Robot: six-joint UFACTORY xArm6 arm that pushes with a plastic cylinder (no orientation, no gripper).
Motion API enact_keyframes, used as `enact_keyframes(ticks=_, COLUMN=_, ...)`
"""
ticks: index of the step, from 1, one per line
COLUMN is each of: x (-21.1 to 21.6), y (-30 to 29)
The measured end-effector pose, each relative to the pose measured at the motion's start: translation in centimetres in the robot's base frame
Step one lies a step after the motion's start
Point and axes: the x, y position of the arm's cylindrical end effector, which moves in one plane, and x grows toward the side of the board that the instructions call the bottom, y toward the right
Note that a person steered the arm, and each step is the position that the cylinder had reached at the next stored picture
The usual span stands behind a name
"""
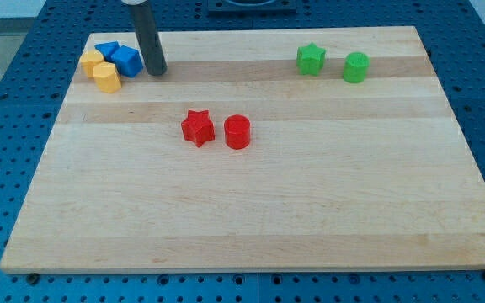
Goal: Point your arm to the top of the red star
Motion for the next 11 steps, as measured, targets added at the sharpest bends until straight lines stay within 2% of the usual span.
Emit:
enact_keyframes(ticks=6, x=0.4, y=-0.3)
enact_keyframes(ticks=7, x=0.3, y=1.4)
enact_keyframes(ticks=8, x=0.7, y=5.6)
enact_keyframes(ticks=9, x=1.6, y=3.6)
enact_keyframes(ticks=10, x=3.9, y=6.7)
enact_keyframes(ticks=11, x=2.3, y=8.3)
